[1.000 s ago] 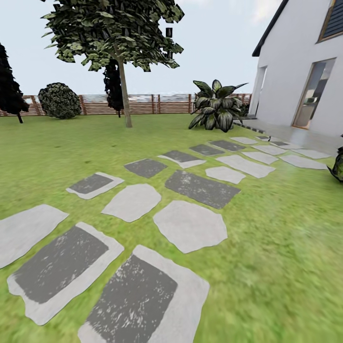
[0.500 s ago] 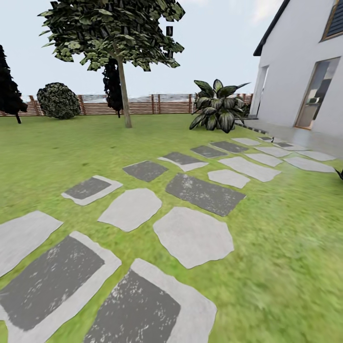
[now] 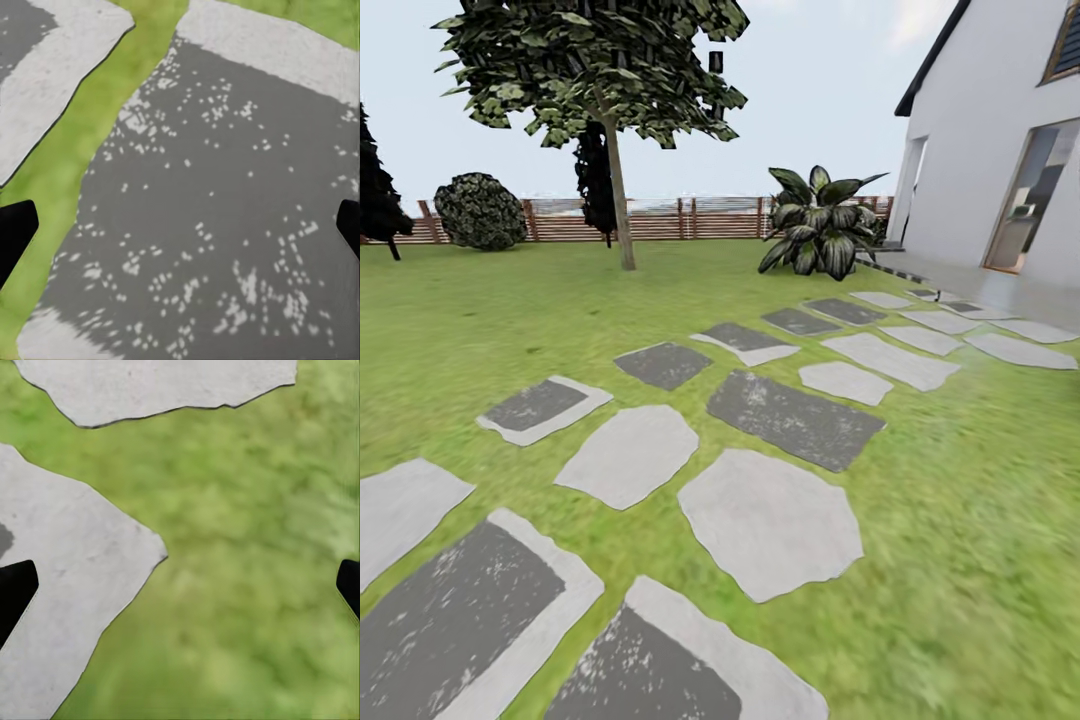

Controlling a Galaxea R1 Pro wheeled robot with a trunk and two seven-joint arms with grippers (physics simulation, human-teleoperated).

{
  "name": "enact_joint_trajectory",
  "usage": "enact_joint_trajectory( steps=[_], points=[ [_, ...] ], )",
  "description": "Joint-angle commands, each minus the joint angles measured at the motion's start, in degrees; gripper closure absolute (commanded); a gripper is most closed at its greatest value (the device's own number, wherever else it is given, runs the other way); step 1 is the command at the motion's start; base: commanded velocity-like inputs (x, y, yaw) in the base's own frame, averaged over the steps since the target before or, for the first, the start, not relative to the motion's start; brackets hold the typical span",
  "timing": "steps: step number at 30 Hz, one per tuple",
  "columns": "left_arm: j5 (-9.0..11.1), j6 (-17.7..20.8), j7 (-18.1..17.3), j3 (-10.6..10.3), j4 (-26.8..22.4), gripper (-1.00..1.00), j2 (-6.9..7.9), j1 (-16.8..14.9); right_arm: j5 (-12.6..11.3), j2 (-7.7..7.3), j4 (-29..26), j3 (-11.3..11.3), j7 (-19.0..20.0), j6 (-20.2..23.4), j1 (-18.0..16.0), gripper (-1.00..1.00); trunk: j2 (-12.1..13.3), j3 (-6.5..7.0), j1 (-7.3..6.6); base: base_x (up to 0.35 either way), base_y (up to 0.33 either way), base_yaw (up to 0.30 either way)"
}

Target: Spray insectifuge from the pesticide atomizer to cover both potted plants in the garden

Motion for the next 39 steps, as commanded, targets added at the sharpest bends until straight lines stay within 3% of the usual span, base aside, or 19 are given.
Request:
enact_joint_trajectory(
  steps=[1,15,39],
  points=[
    [-0.1,-0.2,0.0,0.1,0.0,-1.00,-0.01,0.0,0.1,-0.01,0.0,0.0,0.0,-0.2,0.0,-1.00,0.0,-0.05,0.03,0.339,0.000,-0.044],
    [-0.1,-0.2,0.0,0.1,0.0,-1.00,-0.01,0.0,0.1,-0.01,0.0,0.1,0.0,-0.2,0.0,-1.00,0.0,-0.05,0.03,0.339,0.000,-0.144],
    [-0.1,-0.2,0.0,0.1,0.0,-1.00,-0.01,0.0,0.2,-0.14,0.3,0.0,-0.2,-0.2,0.0,-1.00,0.0,-0.05,0.03,0.339,0.000,-0.007]
  ],
)
